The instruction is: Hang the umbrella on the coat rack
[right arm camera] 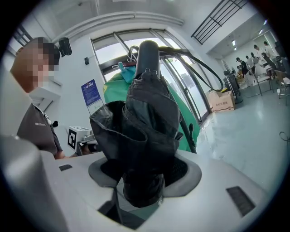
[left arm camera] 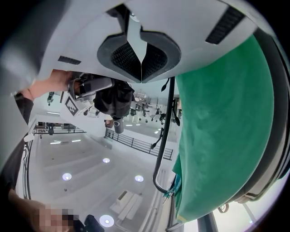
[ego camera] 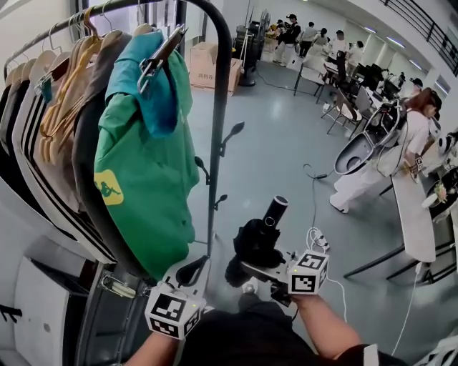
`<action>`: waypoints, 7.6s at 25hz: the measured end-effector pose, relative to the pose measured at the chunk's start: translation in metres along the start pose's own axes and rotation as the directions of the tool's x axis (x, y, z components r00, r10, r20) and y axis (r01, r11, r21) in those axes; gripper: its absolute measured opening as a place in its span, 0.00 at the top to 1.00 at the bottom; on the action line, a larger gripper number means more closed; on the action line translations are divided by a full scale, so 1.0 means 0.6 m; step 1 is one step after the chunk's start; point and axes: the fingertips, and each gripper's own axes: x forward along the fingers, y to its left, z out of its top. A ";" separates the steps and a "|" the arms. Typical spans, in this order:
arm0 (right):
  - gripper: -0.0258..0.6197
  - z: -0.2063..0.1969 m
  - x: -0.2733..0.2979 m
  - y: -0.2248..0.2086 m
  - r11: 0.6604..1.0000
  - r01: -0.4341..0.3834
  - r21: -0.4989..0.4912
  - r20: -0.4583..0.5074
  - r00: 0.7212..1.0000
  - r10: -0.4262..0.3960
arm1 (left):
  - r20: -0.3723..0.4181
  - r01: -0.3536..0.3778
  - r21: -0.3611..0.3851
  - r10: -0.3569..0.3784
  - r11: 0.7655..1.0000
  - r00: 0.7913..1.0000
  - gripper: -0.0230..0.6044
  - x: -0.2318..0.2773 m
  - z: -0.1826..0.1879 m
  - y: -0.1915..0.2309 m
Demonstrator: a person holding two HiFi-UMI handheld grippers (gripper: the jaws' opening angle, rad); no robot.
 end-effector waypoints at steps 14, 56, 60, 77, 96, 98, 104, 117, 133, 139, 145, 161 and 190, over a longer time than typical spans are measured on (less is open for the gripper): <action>0.62 0.042 -0.010 -0.062 0.988 -0.145 -0.048 -0.081 0.987 0.140 | -0.014 -0.176 -0.033 0.176 0.984 0.984 0.94 0.062 0.015 0.011; 0.62 0.234 0.112 -0.003 0.831 -0.527 -0.180 -0.371 0.818 0.439 | -0.056 -0.524 -0.145 0.521 0.839 0.851 0.94 0.007 -0.018 0.016; 0.62 0.201 0.107 -0.011 0.841 -0.513 -0.172 -0.389 0.820 0.420 | -0.087 -0.520 -0.150 0.513 0.841 0.854 0.94 0.011 -0.032 0.014; 0.62 -0.010 0.084 -0.131 0.945 -0.285 -0.163 -0.465 0.867 0.181 | -0.370 -0.417 -0.167 0.335 0.894 0.866 0.94 0.084 -0.173 0.005; 0.60 -0.053 0.112 -0.226 0.983 0.045 -0.178 -0.267 0.959 -0.092 | -0.377 -0.329 -0.171 0.247 0.929 0.893 0.94 0.074 -0.200 0.019; 0.60 -0.057 0.115 -0.228 0.982 0.066 -0.177 -0.274 0.955 -0.113 | -0.371 -0.311 -0.171 0.231 0.935 0.899 0.94 0.068 -0.200 0.018; 0.59 -0.063 0.132 -0.222 0.983 0.110 -0.147 -0.259 0.955 -0.145 | -0.365 -0.232 -0.148 0.165 0.961 0.916 0.94 0.061 -0.199 0.015; 0.57 -0.106 0.130 -0.204 0.966 0.232 -0.115 -0.254 0.933 -0.255 | -0.390 -0.099 -0.111 0.049 0.989 0.920 0.94 0.022 -0.224 0.004; 0.65 -0.096 0.017 -0.050 0.986 0.165 -0.012 -0.040 0.985 -0.166 | -0.299 -0.064 -0.085 0.036 0.994 0.954 0.94 -0.007 -0.187 -0.005; 0.94 -0.061 -0.032 0.014 0.991 0.108 -0.083 0.036 0.994 -0.105 | -0.240 -0.116 -0.091 0.091 0.989 0.967 0.94 -0.004 -0.157 -0.024; 0.94 -0.111 -0.119 0.064 0.979 0.051 -0.199 -0.009 0.999 -0.054 | -0.165 -0.172 -0.095 0.155 0.980 0.974 0.94 0.011 -0.132 -0.103; 0.94 -0.242 -0.357 0.116 0.998 -0.048 -0.036 0.014 0.999 0.049 | -0.135 -0.288 -0.106 0.274 0.952 0.952 0.94 -0.065 -0.198 -0.412; 0.94 -0.273 -0.220 0.236 0.991 0.134 0.005 0.034 0.990 -0.134 | -0.138 -0.158 -0.045 0.150 0.987 0.979 0.94 -0.214 -0.190 -0.253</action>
